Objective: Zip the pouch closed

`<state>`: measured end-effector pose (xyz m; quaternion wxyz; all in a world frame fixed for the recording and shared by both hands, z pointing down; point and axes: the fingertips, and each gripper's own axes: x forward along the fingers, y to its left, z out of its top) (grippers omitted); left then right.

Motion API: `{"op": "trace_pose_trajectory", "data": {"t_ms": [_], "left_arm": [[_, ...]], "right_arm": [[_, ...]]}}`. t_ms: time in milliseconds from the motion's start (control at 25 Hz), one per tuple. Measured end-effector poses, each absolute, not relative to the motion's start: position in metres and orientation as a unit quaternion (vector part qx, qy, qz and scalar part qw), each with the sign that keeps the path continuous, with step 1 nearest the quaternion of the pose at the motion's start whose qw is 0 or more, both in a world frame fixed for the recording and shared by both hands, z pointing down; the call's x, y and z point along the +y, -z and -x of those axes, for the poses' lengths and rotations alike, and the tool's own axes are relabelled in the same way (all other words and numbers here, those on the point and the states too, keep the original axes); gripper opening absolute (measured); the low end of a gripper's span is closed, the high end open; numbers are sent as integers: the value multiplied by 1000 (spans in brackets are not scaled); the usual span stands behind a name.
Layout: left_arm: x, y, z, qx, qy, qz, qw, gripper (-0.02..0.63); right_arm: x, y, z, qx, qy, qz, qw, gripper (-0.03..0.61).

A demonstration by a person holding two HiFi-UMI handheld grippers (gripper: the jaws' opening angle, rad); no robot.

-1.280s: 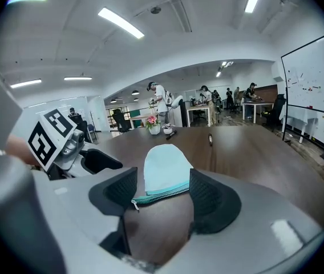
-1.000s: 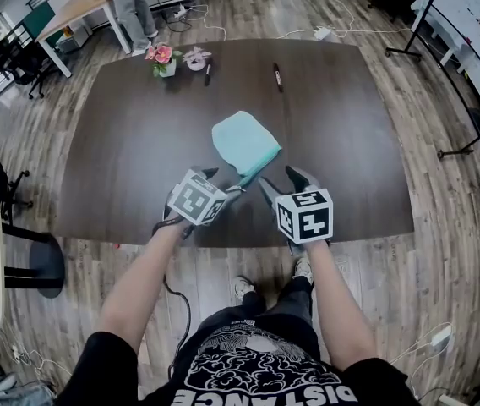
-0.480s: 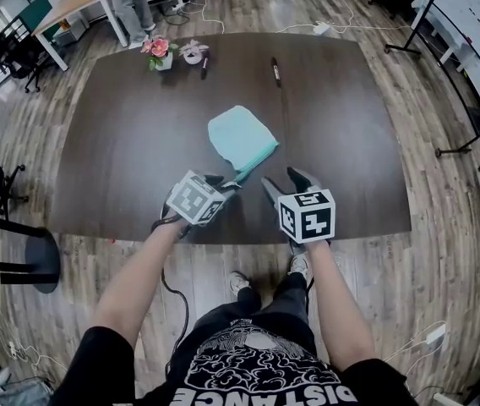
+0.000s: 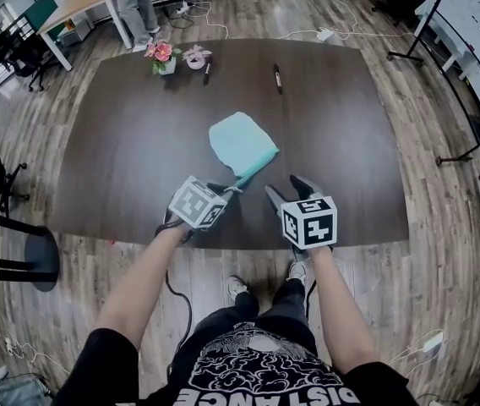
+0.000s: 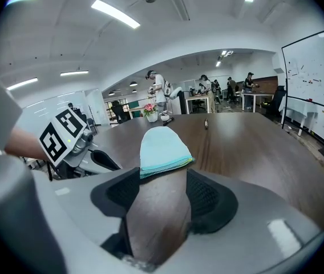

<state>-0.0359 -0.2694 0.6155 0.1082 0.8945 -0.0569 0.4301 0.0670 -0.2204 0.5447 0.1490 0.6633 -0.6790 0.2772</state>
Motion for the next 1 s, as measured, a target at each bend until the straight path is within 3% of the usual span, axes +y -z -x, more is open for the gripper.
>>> {"op": "trace_pose_trajectory", "data": {"t_ms": [320, 1000], "left_arm": [[-267, -593, 24, -81, -392, -900, 171, 23], [-271, -557, 22, -118, -359, -903, 205, 21]], "right_arm": [[-227, -535, -71, -706, -268, -638, 154, 259], [-251, -515, -42, -801, -249, -517, 170, 239]]}}
